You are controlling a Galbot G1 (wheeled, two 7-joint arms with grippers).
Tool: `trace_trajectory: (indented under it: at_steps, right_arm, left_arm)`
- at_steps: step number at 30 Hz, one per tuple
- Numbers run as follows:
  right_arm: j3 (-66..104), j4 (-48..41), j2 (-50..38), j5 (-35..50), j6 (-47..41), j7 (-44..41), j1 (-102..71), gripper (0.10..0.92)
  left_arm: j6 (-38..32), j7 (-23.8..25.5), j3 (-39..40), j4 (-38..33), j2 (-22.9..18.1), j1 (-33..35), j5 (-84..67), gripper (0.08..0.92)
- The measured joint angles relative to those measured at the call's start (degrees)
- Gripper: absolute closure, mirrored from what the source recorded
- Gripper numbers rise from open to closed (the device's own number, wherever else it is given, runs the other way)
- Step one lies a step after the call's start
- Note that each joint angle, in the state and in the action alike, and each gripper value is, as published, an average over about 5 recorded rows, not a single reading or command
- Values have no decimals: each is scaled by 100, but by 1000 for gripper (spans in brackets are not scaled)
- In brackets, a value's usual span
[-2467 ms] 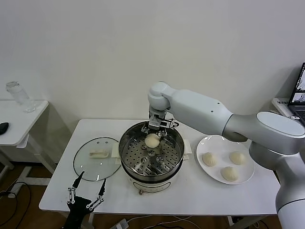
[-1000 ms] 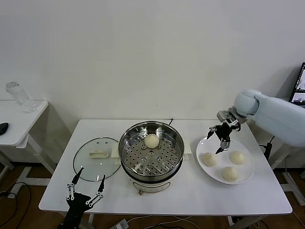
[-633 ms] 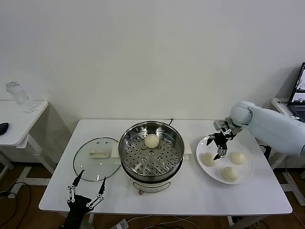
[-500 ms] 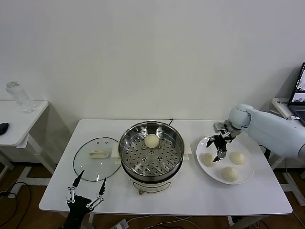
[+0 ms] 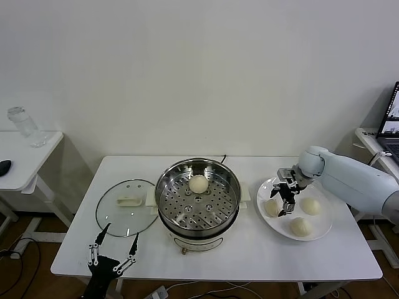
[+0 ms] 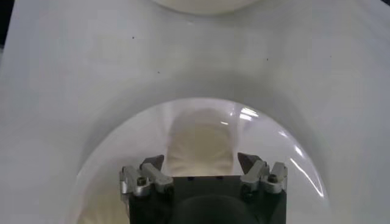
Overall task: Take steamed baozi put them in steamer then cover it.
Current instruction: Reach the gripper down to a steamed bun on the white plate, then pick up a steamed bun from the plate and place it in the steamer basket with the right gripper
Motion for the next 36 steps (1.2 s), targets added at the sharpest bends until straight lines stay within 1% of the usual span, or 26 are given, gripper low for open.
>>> trace_trajectory:
  at_steps: [7,14,19,22,26,30,36]
  right_arm:
    - [40,-22,20,-8,12,73,-78,305]
    - [55,93,-63,-15,21,45,11,341]
    - [63,294,-138,-11,26,-150,344,374]
    - [-47,439,-121,54,16,-380,734,379]
    - [-352,691,-12,276,-52,-719,1446,363]
    - [-717,1041,202,679,-223,-896,2165,361]
    - [-1183,1575,676,1416,-600,-911,2986,372]
  left_arm:
    - [-25,-1,-31,17,-2,-5,-1,177]
    - [-30,-2,-51,-9,-2,2,-3,177]
    - [-18,-3,-49,-33,3,-10,-4,177]
    - [-1,-4,-28,-37,5,-26,-4,177]
    - [11,-5,7,-49,5,-38,1,177]
    - [10,-11,31,-50,9,-47,8,177]
    - [19,-23,81,-44,18,-106,15,177]
